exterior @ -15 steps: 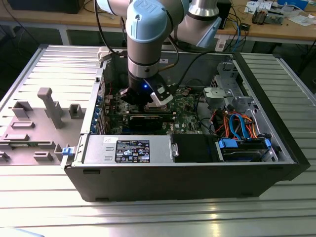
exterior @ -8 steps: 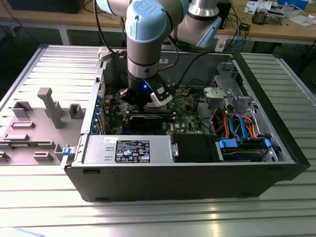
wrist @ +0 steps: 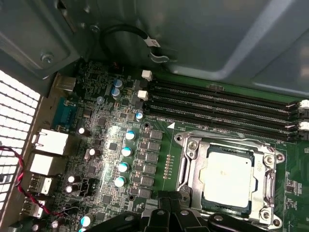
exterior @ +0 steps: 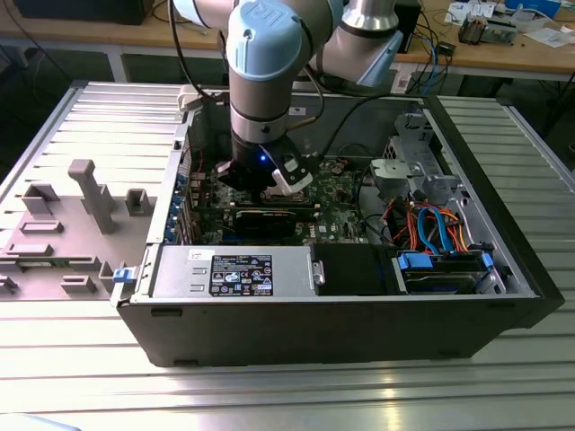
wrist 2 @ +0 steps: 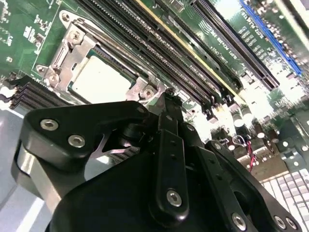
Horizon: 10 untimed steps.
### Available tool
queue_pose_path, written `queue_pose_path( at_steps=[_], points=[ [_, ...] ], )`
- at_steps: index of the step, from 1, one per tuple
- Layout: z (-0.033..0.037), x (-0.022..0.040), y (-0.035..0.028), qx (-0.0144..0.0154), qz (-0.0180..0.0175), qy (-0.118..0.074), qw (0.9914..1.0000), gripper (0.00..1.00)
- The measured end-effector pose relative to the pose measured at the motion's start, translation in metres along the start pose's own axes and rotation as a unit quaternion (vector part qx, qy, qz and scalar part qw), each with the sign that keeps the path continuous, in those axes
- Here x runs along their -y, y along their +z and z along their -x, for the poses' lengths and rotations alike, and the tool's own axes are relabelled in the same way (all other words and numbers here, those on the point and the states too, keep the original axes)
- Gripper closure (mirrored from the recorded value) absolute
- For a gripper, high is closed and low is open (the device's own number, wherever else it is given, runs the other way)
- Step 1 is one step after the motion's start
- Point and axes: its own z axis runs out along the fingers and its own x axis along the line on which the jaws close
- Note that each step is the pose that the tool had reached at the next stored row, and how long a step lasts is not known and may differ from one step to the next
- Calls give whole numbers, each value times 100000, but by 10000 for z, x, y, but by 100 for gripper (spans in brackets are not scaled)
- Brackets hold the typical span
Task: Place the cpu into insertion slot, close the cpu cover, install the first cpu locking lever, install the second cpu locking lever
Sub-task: 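Install the second cpu locking lever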
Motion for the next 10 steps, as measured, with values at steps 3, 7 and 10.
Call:
queue_pose_path(
  at_steps=[3, 7, 10],
  points=[
    [2, -25, -124, -2, 23, -3, 100000, 89],
    [1, -25, -125, -22, 17, 4, 100000, 89],
    [1, -25, -125, -28, 17, 9, 100000, 89]
  ],
)
